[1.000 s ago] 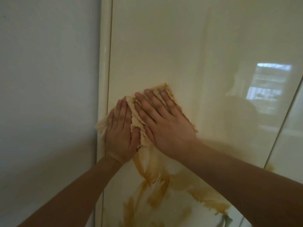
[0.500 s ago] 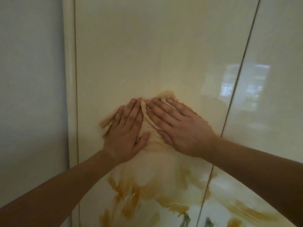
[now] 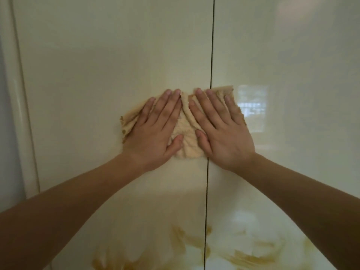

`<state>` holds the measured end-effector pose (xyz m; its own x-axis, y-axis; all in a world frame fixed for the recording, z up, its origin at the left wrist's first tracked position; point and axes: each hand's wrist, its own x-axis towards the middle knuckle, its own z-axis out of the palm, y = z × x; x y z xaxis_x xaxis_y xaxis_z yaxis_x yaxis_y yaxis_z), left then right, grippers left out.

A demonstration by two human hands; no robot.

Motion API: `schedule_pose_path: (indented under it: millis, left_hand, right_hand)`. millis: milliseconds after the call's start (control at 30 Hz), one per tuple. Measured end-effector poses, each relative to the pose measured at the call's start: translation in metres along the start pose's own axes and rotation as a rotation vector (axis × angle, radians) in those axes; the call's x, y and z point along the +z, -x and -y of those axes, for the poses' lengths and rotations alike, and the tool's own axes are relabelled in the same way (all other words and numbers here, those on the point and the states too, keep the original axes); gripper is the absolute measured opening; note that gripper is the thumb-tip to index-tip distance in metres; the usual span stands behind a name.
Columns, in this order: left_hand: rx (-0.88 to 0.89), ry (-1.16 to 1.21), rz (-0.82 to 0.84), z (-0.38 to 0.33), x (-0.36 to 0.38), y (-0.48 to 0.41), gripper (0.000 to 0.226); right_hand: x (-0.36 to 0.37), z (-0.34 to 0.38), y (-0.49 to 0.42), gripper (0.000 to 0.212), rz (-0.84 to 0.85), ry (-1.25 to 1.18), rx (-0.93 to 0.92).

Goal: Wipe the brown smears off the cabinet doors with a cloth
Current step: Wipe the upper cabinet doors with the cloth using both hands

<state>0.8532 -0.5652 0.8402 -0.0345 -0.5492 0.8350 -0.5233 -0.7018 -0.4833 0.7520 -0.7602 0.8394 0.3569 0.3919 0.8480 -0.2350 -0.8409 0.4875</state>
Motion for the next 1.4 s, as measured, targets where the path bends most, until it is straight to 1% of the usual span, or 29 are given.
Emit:
schedule_pose_path:
  millis: [100, 267, 367, 533, 733, 933, 1033, 1133, 1233, 1333, 1400]
  left_hand:
    - [0.016, 0.006, 0.003, -0.001, -0.001, 0.001, 0.075]
    - [0.028, 0.037, -0.003, -0.007, 0.000, 0.009, 0.072]
    - [0.021, 0.060, 0.005, -0.024, 0.008, 0.033, 0.071]
    - [-0.026, 0.107, 0.031, -0.066, 0.026, 0.099, 0.072]
    - [0.005, 0.114, 0.071, -0.106, 0.049, 0.177, 0.073]
    - [0.018, 0.137, 0.060, -0.138, 0.074, 0.241, 0.073]
    - [0.035, 0.139, 0.084, -0.146, 0.078, 0.264, 0.075]
    - [0.083, 0.170, 0.086, -0.142, 0.077, 0.266, 0.074]
    - [0.227, 0.195, 0.095, -0.115, 0.071, 0.256, 0.073]
    - [0.308, 0.162, 0.098, -0.073, 0.063, 0.221, 0.074]
    - [0.299, 0.121, 0.063, -0.039, 0.054, 0.184, 0.075]
  right_hand:
    - [0.005, 0.014, 0.011, 0.061, -0.004, -0.015, 0.102]
    - [0.012, 0.035, 0.029, 0.061, -0.016, -0.043, 0.172]
    - [0.020, 0.053, 0.051, 0.061, -0.002, -0.053, 0.147]
    - [0.033, 0.088, 0.109, 0.062, 0.054, -0.076, 0.089]
    - [0.052, 0.136, 0.190, 0.065, 0.074, -0.085, 0.076]
    - [0.068, 0.164, 0.247, 0.068, 0.119, -0.040, -0.024]
    - [0.070, 0.171, 0.262, 0.065, 0.140, -0.059, -0.087]
    - [0.066, 0.166, 0.263, 0.062, 0.155, -0.089, -0.118]
    - [0.058, 0.157, 0.253, 0.059, 0.189, -0.096, -0.174]
    - [0.052, 0.138, 0.212, 0.058, 0.187, -0.054, -0.193]
    - [0.046, 0.124, 0.164, 0.061, 0.145, -0.044, -0.164]
